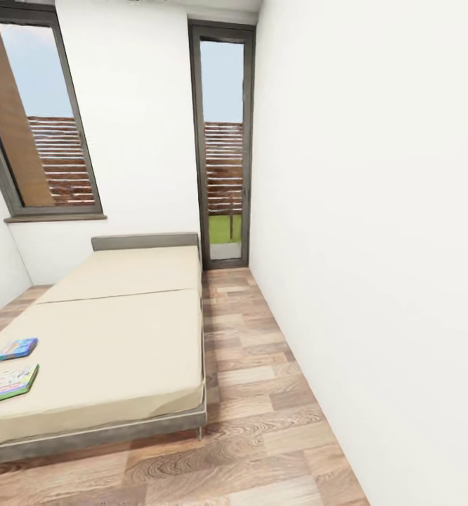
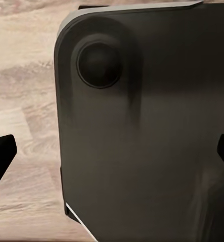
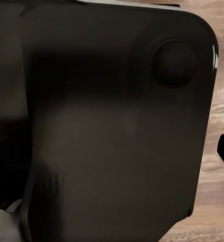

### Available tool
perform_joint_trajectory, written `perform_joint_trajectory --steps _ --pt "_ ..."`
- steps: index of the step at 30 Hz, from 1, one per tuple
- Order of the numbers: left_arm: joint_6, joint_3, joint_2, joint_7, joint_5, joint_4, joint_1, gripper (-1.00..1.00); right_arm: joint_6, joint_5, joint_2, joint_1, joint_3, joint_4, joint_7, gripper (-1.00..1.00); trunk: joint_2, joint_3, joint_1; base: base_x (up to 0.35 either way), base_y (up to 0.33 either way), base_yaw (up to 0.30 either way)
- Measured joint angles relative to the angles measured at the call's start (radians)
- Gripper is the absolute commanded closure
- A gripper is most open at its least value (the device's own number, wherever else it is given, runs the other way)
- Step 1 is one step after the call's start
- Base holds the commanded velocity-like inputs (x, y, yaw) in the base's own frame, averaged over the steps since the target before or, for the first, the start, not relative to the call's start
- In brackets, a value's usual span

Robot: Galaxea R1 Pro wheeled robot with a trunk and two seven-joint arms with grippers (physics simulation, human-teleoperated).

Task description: Put all the toys in the child's room - the three board games (two on the bed and one on the table), the two jigsaw puzzles on the table, and the tennis ball on the table - inside the toy box on the table in the child's room.

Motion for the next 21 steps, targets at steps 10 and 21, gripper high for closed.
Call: perform_joint_trajectory --steps 10,21 --pt "0.0 -0.002 -0.004 0.0 -0.002 0.0 0.0 -1.0 0.0 -0.004 -0.001 0.0 -0.006 0.0 0.0 -1.0 0.0 0.0 0.0 0.0 0.0 0.227" --pt "0.0 -0.001 0.0 -0.005 0.0 -0.001 0.0 -1.0 -0.001 -0.01 0.001 0.0 -0.008 0.0 0.0 -1.0 0.0 0.0 0.0 0.005 0.001 0.03"
